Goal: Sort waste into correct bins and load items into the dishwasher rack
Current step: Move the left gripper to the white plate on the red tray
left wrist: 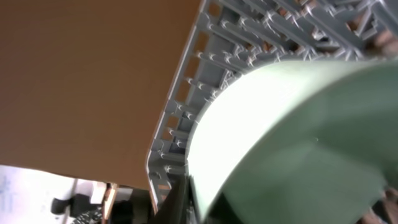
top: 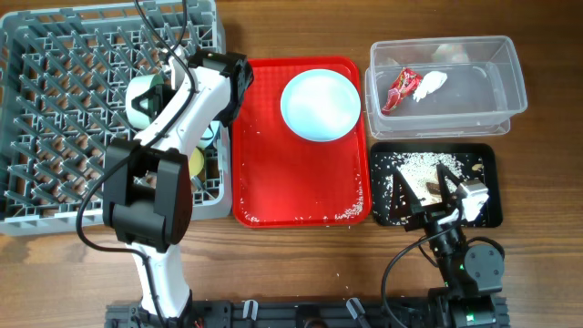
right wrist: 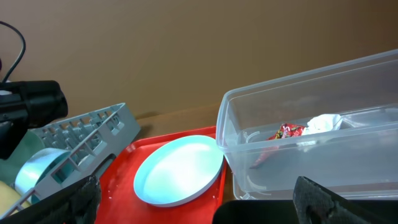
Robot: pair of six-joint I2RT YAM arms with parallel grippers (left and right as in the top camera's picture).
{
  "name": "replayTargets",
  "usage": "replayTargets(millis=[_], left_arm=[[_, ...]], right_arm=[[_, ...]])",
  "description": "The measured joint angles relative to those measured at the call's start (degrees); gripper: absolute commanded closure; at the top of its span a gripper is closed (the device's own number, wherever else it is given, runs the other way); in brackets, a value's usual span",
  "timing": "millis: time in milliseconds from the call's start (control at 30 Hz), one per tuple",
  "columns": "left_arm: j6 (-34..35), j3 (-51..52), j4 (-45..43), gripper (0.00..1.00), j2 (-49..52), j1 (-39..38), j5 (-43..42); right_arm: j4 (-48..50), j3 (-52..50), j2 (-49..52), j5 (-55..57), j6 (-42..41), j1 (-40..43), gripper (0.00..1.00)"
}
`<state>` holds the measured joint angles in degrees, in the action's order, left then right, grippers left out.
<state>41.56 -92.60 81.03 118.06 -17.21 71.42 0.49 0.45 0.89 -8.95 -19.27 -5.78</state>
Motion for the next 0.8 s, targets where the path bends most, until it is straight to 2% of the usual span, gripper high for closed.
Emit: replayTargets(millis=[33, 133, 267, 400, 500, 533, 633, 733, 800], left_arm=[[-0.13, 0.09, 0.33, 0.40, -0.04, -0.09, -0.98], [-0.07, 0.55, 2.75, 0.21, 0.04, -0.83, -6.43], [0.57, -5.07, 8.50, 0.18, 0.09, -2.99, -14.14], [-1.42, -13.70, 8.68, 0.17, -1.57, -6.03, -25.75], [-5.73, -17.51, 1.46, 0.24, -4.09, -7.69, -40.37], [-8.24, -17.90, -3.58, 0.26, -4.96, -7.80, -48.26], [-12.39, -18.03, -14.10, 0.34, -4.66, -7.80, -62.93], [-14.12, -17.90, -20.96, 0.40, -1.25, -7.80, -70.69], [-14.67, -17.68, -23.06, 0.52, 3.13, -7.80, -74.14]], right_arm=[[-0.02, 0.00, 0.00, 0.00, 0.00, 0.00, 0.00], [0.00, 0.00, 0.00, 0.00, 0.00, 0.00, 0.00], [0.00, 0.00, 0.00, 0.00, 0.00, 0.00, 0.00], [0.00, 0.00, 0.00, 0.00, 0.00, 0.00, 0.00], [0.00, 0.00, 0.00, 0.00, 0.00, 0.00, 0.00], [-0.02, 0.00, 0.00, 0.00, 0.00, 0.00, 0.00], [0.00, 0.00, 0.00, 0.00, 0.00, 0.00, 0.00], [0.00, 0.00, 0.00, 0.00, 0.00, 0.00, 0.00], [0.00, 0.00, 0.00, 0.00, 0.00, 0.00, 0.00]])
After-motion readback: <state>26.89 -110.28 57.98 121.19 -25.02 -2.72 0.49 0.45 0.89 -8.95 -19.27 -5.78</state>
